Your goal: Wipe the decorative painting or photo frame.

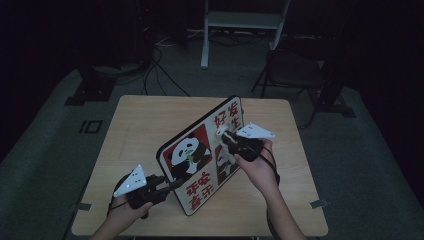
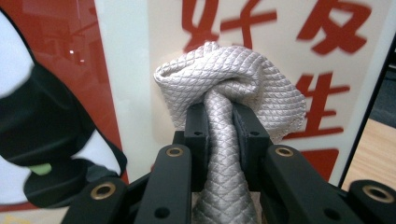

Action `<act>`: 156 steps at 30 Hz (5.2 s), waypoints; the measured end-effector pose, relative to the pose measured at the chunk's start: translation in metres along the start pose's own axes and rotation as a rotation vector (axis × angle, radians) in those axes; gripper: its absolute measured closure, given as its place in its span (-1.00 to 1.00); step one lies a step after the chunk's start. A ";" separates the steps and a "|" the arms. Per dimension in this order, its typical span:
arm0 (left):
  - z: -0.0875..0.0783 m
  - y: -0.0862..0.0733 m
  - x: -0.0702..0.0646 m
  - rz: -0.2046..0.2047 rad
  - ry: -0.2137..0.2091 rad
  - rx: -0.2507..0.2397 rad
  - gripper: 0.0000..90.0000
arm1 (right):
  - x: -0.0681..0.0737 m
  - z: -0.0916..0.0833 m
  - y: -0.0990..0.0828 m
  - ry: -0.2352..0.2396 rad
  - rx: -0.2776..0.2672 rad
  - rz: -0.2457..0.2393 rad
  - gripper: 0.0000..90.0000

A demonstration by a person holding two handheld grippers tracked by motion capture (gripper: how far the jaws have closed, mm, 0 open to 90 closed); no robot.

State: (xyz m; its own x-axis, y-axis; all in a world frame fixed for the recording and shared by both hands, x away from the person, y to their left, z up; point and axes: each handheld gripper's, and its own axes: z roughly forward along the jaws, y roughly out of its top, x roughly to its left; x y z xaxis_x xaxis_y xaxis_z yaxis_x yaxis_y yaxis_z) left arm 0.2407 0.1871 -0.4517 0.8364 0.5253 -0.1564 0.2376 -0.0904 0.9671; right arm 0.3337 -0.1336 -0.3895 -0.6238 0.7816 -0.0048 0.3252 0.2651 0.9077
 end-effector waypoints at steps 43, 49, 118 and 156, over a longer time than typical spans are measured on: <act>0.002 0.000 -0.002 0.000 -0.012 0.004 0.56 | -0.012 0.018 -0.084 -0.005 0.198 0.044 0.73; 0.002 0.000 -0.002 -0.001 -0.011 0.004 0.56 | -0.013 0.021 -0.094 -0.003 0.221 0.056 0.73; 0.001 0.000 -0.001 -0.010 0.006 0.003 0.59 | 0.020 -0.029 0.031 0.062 -0.119 -0.024 0.74; 0.001 0.001 -0.001 -0.001 0.011 0.013 0.59 | 0.031 -0.002 0.000 0.038 -0.016 -0.075 0.73</act>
State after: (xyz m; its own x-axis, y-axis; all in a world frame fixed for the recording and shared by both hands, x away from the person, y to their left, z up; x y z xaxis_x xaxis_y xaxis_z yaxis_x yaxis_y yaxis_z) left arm 0.2408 0.1861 -0.4508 0.8307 0.5347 -0.1549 0.2447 -0.1008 0.9643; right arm 0.3128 -0.1102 -0.3884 -0.6729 0.7374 -0.0576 0.2647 0.3128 0.9122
